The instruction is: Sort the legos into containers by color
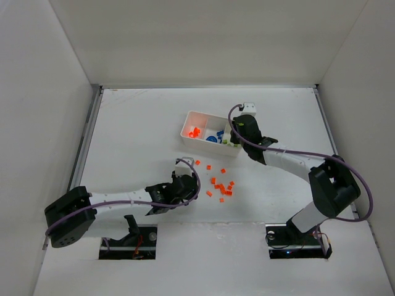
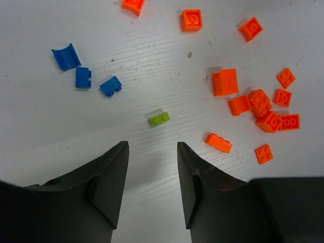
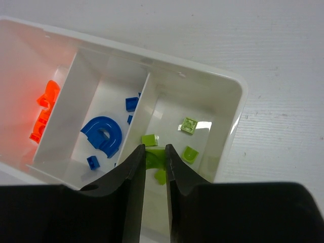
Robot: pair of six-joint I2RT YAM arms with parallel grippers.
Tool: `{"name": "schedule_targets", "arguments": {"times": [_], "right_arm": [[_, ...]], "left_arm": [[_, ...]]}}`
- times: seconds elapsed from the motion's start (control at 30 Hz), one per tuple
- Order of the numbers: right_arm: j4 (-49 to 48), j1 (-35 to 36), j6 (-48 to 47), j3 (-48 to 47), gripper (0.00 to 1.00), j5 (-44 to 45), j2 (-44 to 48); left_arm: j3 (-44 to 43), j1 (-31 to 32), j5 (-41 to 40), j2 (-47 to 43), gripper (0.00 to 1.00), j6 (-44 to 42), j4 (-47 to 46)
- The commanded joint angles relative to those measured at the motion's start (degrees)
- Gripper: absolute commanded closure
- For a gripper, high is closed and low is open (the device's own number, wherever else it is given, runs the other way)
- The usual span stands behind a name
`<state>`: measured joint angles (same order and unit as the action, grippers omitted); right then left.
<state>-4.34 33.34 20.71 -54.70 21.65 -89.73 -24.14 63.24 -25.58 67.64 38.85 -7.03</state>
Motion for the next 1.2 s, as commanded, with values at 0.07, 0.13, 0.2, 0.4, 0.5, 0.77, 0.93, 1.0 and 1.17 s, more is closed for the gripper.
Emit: {"name": "schedule_targets", "arguments": {"times": [0.07,0.13,0.2,0.4,0.5,0.77,0.93,1.0,1.17], "right_arm": [[-2.9,-0.2,-0.1,-0.3,0.72,0.7,0.1],[-2.6,-0.2,-0.4,-0.2,0.66,1.1,0.3],[-3.0,-0.2,-0.1,0.3,0.59,1.3,1.0],[-3.2,0.6,0.0,1.4,0.48,1.6,3.2],[-3.3,1.0,0.5,2.7,0.48,1.7,5.4],[-3.4,4.0,1.9,8.8,0.47,3.3,13.0],[-3.6,5.1,2.9,11.2,0.47,2.8,14.4],[-3.6,5.9,2.9,11.5,0.47,3.1,14.2],[-4.0,7.0,3.1,11.6,0.48,3.1,14.1]], "left_arm": [[-2.5,0.1,-1.9,-2.4,0.59,-1.1,1.6],[-2.2,-0.3,-2.1,-2.5,0.59,-1.0,1.5],[-2.8,-0.5,-1.8,-2.2,0.59,-1.1,1.8],[-3.5,-0.4,-2.6,-1.0,0.59,-0.6,1.8],[-3.9,0.4,-3.3,-0.2,0.59,-0.6,1.8],[-5.4,1.4,-6.2,4.0,0.6,2.0,2.6],[-7.1,3.2,-6.8,7.8,0.6,3.9,2.0],[-7.5,3.2,-6.7,9.4,0.6,4.9,1.4],[-8.4,4.4,-8.7,13.4,0.61,5.4,0.5]]}}
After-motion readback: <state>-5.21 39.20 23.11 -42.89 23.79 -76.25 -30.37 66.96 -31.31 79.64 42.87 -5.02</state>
